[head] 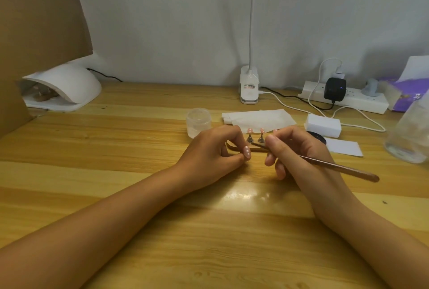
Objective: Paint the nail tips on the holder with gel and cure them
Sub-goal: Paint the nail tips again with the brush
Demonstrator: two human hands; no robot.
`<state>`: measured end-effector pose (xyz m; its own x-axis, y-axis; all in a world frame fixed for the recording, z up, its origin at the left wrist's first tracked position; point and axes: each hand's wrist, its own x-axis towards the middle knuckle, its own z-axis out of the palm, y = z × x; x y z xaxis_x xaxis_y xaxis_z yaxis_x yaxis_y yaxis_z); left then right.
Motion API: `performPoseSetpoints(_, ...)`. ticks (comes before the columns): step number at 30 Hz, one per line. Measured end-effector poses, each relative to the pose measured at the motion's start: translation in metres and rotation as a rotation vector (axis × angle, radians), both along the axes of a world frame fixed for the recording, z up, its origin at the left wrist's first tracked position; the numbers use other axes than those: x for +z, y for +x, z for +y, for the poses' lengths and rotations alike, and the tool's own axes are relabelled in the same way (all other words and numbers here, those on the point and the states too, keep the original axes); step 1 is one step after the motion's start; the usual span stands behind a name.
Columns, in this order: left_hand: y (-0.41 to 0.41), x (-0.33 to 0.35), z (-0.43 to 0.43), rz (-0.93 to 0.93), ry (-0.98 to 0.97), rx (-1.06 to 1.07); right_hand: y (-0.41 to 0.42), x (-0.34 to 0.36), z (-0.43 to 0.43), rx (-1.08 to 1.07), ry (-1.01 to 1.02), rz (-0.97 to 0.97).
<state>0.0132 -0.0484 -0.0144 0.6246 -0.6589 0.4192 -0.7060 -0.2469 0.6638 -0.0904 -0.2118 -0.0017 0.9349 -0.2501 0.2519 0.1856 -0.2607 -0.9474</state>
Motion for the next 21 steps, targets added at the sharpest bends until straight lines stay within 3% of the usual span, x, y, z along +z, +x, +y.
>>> performPoseSetpoints(21, 0.0008, -0.0010, -0.0006, -0.016, -0.012, 0.009, 0.0005, -0.0032, -0.0020, 0.096, -0.092, 0.045)
